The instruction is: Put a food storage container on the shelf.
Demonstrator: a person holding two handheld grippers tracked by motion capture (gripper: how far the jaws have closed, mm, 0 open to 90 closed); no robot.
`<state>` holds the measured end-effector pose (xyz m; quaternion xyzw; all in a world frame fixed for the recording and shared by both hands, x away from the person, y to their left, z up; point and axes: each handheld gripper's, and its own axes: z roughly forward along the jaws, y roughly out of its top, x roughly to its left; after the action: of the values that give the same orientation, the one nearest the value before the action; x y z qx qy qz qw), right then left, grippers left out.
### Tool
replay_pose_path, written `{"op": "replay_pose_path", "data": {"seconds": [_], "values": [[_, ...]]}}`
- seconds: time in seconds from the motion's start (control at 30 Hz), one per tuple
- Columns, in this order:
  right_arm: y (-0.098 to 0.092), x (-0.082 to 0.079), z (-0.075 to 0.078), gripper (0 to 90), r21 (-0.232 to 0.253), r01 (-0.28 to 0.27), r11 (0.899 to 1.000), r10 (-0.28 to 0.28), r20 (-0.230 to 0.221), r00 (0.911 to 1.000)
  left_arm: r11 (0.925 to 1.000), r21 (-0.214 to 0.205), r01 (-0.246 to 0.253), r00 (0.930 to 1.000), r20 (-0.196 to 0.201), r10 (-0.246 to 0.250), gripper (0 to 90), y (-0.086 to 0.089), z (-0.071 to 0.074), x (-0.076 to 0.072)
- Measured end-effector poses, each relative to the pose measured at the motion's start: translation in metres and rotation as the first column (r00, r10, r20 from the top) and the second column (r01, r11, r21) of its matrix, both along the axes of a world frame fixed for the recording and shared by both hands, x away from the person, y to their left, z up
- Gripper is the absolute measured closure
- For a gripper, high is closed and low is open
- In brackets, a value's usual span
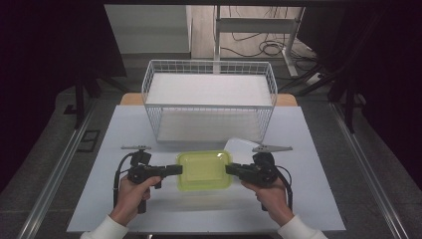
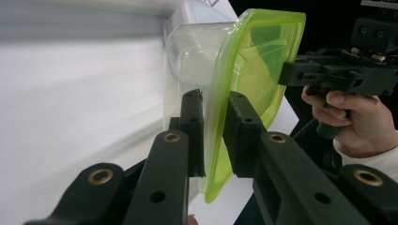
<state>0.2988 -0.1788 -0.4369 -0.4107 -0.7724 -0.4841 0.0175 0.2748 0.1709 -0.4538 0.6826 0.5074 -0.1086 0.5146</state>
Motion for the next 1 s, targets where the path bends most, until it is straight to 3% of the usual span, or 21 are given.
{"op": "replay_pose_path", "data": {"seconds": [0.33,0.57,1.0], "values": [[-0.005,0.013,0.021,77.9,0.023,-0.015,1.000,0.015,0.026,0.9996,0.9998,-0.018,-0.003,0.9991,0.042,0.004,78.7,-0.002,0.020,0.008],[-0.005,0.020,0.034,78.0,0.028,-0.019,0.999,0.017,0.047,0.9987,0.9999,0.004,-0.010,0.9969,0.077,0.009,78.8,-0.003,0.037,0.013],[-0.007,0.028,0.045,77.8,0.045,-0.010,0.999,0.007,0.063,0.9980,0.9999,-0.013,0.001,0.9967,0.081,0.000,78.9,-0.003,0.044,0.029]]}}
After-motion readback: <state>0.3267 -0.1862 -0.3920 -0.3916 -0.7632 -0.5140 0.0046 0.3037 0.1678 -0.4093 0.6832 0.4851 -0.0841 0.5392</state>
